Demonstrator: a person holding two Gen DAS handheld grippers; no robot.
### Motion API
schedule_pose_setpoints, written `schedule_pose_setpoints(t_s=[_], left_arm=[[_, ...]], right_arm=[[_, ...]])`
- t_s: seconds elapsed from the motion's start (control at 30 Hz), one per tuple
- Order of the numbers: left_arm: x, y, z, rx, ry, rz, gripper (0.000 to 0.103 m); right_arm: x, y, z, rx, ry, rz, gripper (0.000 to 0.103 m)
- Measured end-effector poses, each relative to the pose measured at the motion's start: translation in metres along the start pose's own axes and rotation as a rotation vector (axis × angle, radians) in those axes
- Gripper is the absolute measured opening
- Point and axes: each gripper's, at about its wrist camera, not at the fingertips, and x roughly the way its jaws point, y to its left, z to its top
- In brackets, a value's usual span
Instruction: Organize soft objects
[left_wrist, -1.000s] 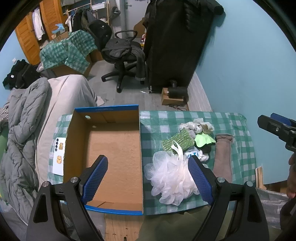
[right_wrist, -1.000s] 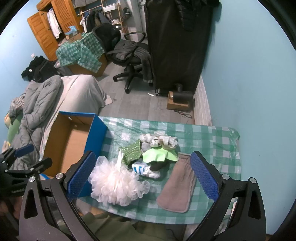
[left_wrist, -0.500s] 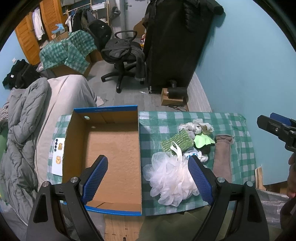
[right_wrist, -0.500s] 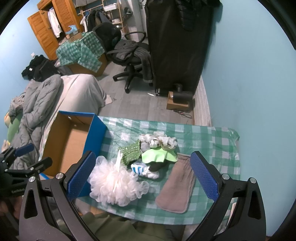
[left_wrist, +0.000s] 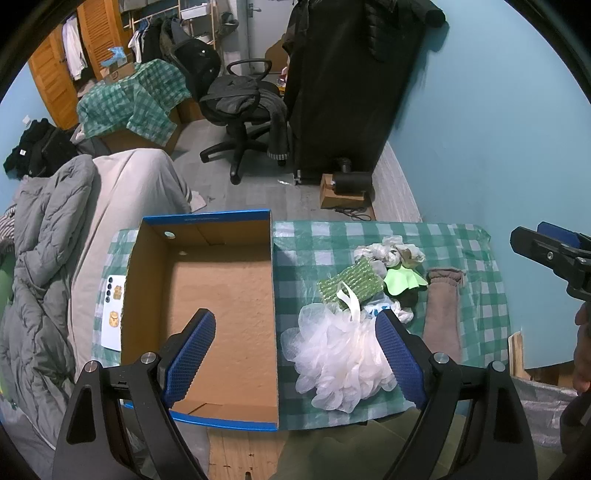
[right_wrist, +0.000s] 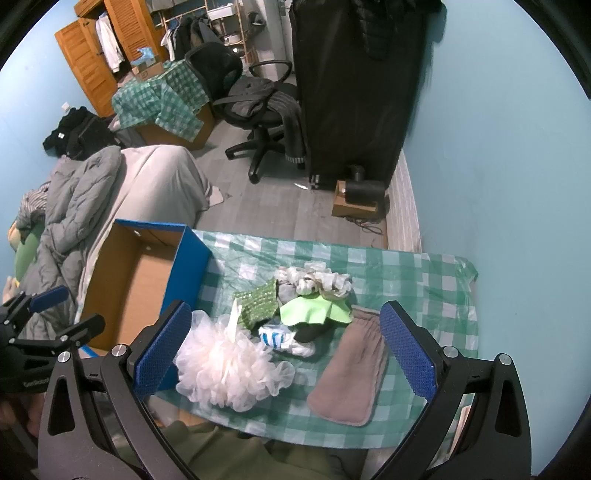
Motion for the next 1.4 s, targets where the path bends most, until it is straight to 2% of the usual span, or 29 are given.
schedule_pose_setpoints(t_s=[0.3,0.43,0.57,0.63,0.67,0.8,1.0,1.4], left_arm=[[0.004,-0.003,-0.001,-0.002,0.008,-0.009,0.089],[0.020,-0.010,-0.002,-0.015,0.022,-0.058,0.089],[0.045,-0.014,-0.012,-0.028,0.084,-0.061,0.089],[0.054,-0.017,-0.016,-0.011,0.109,-0.050,0.089],[0.058,-0.018,-0.018,0.000,0.120,-0.045,0.089],[0.077,-0.026,-0.028,0.034,0.173,-0.037,0.089],[0.101,-0.035,-0.038,0.052,0.245,-0.062,0.089],[0.138,-0.062,-0.046,0.087,0.311,-0.087,0.089]], right_arm=[[0.005,-0.005,0.003,0.003,0.005,0.002,0.101],[0.008,-0.007,0.002,0.004,0.010,-0.002,0.101],[0.017,-0.014,-0.015,0.004,0.033,-0.012,0.101],[0.020,-0.018,-0.023,0.006,0.048,-0.019,0.101],[0.037,-0.029,-0.021,0.008,0.052,-0.018,0.101],[0.040,-0.039,-0.028,0.038,0.079,-0.009,0.101],[0.056,-0.061,-0.046,0.078,0.127,-0.004,0.101],[0.102,-0.095,-0.087,0.149,0.262,-0.032,0.101]])
